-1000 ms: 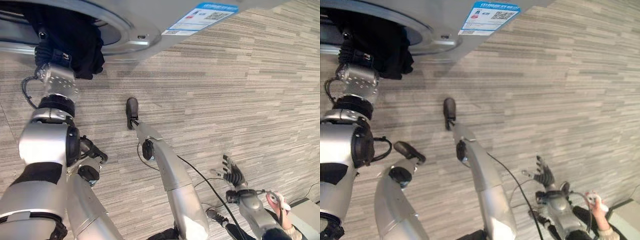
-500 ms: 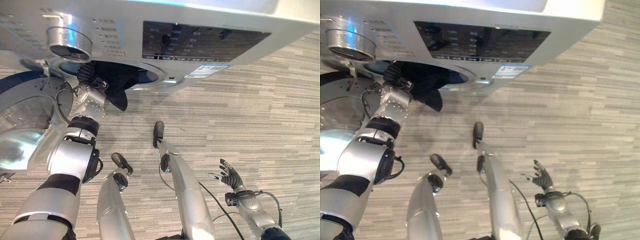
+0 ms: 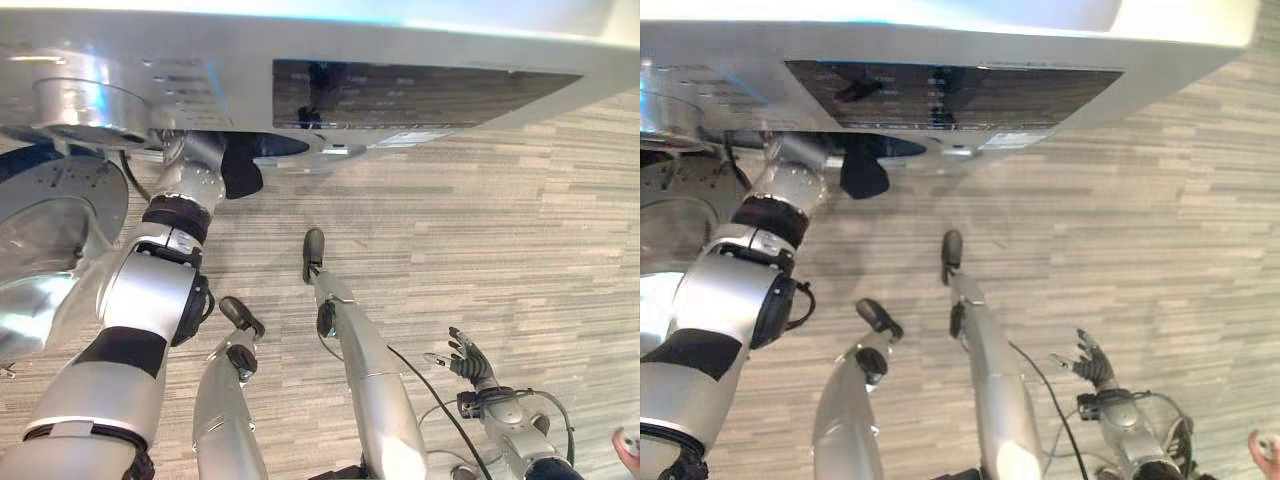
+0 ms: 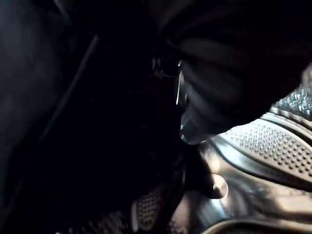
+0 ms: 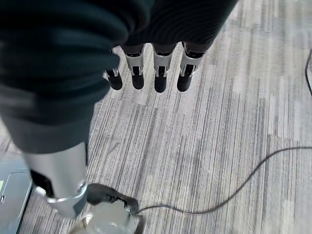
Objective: Grab the laundry basket,head to the washer,open it,put in the laundry and shut it.
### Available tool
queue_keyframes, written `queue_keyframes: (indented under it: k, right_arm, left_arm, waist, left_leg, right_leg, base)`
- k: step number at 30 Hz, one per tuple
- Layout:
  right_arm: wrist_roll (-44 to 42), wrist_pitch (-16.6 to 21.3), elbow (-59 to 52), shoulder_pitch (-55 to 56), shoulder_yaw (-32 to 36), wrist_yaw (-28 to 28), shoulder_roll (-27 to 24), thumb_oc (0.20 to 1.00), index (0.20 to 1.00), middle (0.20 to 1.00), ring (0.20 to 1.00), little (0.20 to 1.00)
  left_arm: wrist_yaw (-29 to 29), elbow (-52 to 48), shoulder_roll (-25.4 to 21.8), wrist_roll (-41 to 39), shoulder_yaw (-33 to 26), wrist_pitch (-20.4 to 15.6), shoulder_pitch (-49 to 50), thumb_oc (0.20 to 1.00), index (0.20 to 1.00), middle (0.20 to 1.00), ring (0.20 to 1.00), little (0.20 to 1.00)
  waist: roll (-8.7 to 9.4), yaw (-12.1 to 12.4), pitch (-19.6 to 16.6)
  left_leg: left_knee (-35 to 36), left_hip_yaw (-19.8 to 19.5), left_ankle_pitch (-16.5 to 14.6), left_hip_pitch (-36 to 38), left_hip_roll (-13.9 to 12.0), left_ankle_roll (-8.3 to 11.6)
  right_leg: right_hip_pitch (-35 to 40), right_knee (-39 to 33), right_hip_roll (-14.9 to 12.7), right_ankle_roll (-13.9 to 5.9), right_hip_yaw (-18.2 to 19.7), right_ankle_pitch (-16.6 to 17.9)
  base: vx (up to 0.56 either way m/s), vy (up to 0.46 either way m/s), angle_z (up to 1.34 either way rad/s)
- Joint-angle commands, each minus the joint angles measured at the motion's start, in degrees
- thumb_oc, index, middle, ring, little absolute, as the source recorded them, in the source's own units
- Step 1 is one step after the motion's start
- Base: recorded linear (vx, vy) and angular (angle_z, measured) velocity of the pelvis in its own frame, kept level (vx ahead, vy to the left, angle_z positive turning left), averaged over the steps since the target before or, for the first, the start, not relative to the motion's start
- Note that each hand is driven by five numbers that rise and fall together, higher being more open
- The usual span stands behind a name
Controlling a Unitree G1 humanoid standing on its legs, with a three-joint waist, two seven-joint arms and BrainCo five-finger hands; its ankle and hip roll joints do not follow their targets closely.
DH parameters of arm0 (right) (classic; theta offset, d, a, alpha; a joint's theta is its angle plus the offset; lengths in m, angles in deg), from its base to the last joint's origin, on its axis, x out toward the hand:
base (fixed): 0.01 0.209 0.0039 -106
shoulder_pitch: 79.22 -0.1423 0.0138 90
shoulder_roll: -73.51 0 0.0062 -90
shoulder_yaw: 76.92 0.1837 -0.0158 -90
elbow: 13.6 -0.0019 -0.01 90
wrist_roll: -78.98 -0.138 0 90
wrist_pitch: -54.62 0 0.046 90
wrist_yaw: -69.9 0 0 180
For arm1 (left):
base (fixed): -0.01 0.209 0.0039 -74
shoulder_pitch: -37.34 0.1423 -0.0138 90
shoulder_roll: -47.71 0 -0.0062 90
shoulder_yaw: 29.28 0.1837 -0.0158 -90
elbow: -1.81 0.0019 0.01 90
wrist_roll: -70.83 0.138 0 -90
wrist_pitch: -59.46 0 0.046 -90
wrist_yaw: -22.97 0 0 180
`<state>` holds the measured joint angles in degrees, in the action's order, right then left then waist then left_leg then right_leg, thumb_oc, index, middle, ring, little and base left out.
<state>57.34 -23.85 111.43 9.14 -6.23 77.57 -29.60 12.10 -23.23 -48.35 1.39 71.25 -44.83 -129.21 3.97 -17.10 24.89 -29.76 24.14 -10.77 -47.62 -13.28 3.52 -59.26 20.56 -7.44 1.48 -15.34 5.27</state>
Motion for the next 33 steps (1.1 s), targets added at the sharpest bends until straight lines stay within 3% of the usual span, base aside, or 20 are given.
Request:
queue_keyframes:
  k: [1,6,15,16,17,18,20,23,24,27,33]
  right_arm:
    - [0.49,0.97,-2.26,3.06,-0.22,1.79,-3.32,1.0,1.0,1.0,1.0,1.0]
    - [-1.28,1.64,-2.73,4.69,1.83,1.89,-4.6,1.0,1.0,1.0,1.0,1.0]
    - [-3.61,2.65,-2.81,7.38,6.39,3.19,-5.71,1.0,1.0,1.0,1.0,1.0]
    - [-3.94,2.72,-4.41,8.36,7.17,3.27,-5.66,1.0,1.0,1.0,1.0,1.0]
    - [-3.96,2.7,-4.51,8.52,7.24,3.28,-5.69,1.0,1.0,1.0,1.0,1.0]
    - [-3.84,2.69,-5.06,8.8,7.26,3.36,-5.84,1.0,1.0,1.0,1.0,1.0]
    - [-3.31,2.69,-5.69,8.77,7.0,3.82,-6.03,1.0,1.0,1.0,1.0,1.0]
    - [-3.1,2.96,-6.77,8.08,6.48,3.76,-6.55,1.0,1.0,1.0,1.0,1.0]
    - [-3.01,3.25,-6.77,8.19,6.51,3.13,-7.91,1.0,1.0,1.0,1.0,1.0]
    - [-3.45,3.73,-5.67,7.92,6.25,1.8,-7.6,1.0,1.0,1.0,1.0,1.0]
    - [-3.46,4.82,-5.93,8.15,4.86,0.61,-7.37,1.0,1.0,1.0,1.0,1.0]
  left_arm:
    - [-2.81,4.89,-2.36,2.37,-5.04,-0.32,2.79,0.2,0.2,0.2,0.2,0.2]
    - [-3.8,7.81,-8.81,2.2,-4.23,0.29,-3.31,0.2,0.2,0.2,0.2,0.2]
    - [-8.58,0.79,-14.79,-2.72,3.05,-7.48,-18.03,0.2,0.2,0.2,0.2,0.2]
    - [-9.11,-2.11,-14.46,-3.23,4.73,-9.23,-19.12,0.288,0.288,0.288,0.288,0.288]
    - [-9.12,-2.15,-14.4,-3.26,4.7,-9.25,-19.03,0.47,0.47,0.47,0.47,0.47]
    - [-9.67,-1.87,-14.34,-2.89,4.5,-9.36,-18.54,1.0,1.0,1.0,1.0,1.0]
    - [-10.82,-0.7,-14.39,-0.56,4.83,-8.68,-18.18,1.0,1.0,1.0,1.0,1.0]
    - [-8.97,4.73,-14.81,8.4,8.36,-1.56,-15.53,1.0,1.0,1.0,1.0,1.0]
    - [-5.41,10.98,-17.4,23.56,14.81,5.56,-13.5,1.0,1.0,1.0,1.0,1.0]
    - [-5.41,13.15,-17.3,32.26,16.86,7.29,-11.43,1.0,1.0,1.0,1.0,1.0]
    - [-7.03,12.66,-15.03,38.54,16.1,7.2,-8.41,1.0,1.0,1.0,1.0,1.0]
  waist:
    - [0.71,-1.33,-0.87]
    - [0.93,-2.72,-2.55]
    - [1.59,-2.47,-4.75]
    - [1.46,-2.0,-4.44]
    - [1.35,-1.98,-4.49]
    - [1.14,-1.78,-4.38]
    - [0.69,-1.55,-4.15]
    - [0.34,-1.64,-3.59]
    - [0.29,-1.67,-3.22]
    - [0.55,-1.62,-2.72]
    - [1.0,-2.0,-2.41]
  left_leg:
    - [-7.58,-4.93,0.69,-3.84,-5.09,2.79]
    - [-11.17,-5.86,0.28,-6.8,-7.39,3.51]
    - [-20.48,-9.25,-0.12,-12.59,-10.89,3.99]
    - [-22.89,-10.49,-0.9,-14.59,-11.2,3.5]
    - [-23.02,-10.6,-0.97,-14.74,-11.22,3.47]
    - [-23.25,-10.75,-1.17,-14.98,-11.11,3.29]
    - [-23.36,-10.93,-1.44,-15.49,-10.77,3.02]
    - [-23.61,-11.16,-1.93,-16.2,-10.07,2.51]
    - [-23.58,-10.81,-2.41,-16.22,-9.72,2.21]
    - [-23.13,-10.63,-2.61,-16.7,-8.84,1.57]
    - [-20.5,-9.77,-2.56,-15.37,-7.25,1.03]
  right_leg:
    - [0.49,0.48,0.35,-6.97,-0.54,-2.3]
    - [-1.93,0.67,2.31,-6.33,-0.35,-2.63]
    - [-5.09,3.96,5.7,-5.22,-0.97,-4.17]
    - [-6.25,5.44,5.79,-4.94,-1.52,-4.45]
    - [-6.33,5.56,5.76,-4.94,-1.6,-4.51]
    - [-6.61,5.79,5.61,-4.89,-1.77,-4.51]
    - [-7.15,6.15,5.33,-4.83,-1.84,-4.41]
    - [-7.68,6.34,4.75,-4.75,-1.73,-3.92]
    - [-7.74,5.98,4.65,-4.83,-1.59,-3.42]
    - [-7.83,4.99,4.19,-4.98,-1.22,-2.32]
    - [-6.86,3.6,3.23,-5.51,-0.22,-1.17]
  base:
    - [0.06,-0.027,-0.19]
    - [0.07,-0.079,-0.19]
    - [0.03,-0.072,-0.09]
    - [0.01,-0.06,-0.08]
    - [0.0,-0.051,-0.04]
    - [0.0,0.0,0.0]
    - [-0.02,0.023,0.02]
    - [-0.05,0.064,0.06]
    - [-0.08,0.088,0.07]
    - [-0.07,0.065,0.07]
    - [-0.04,0.043,0.08]
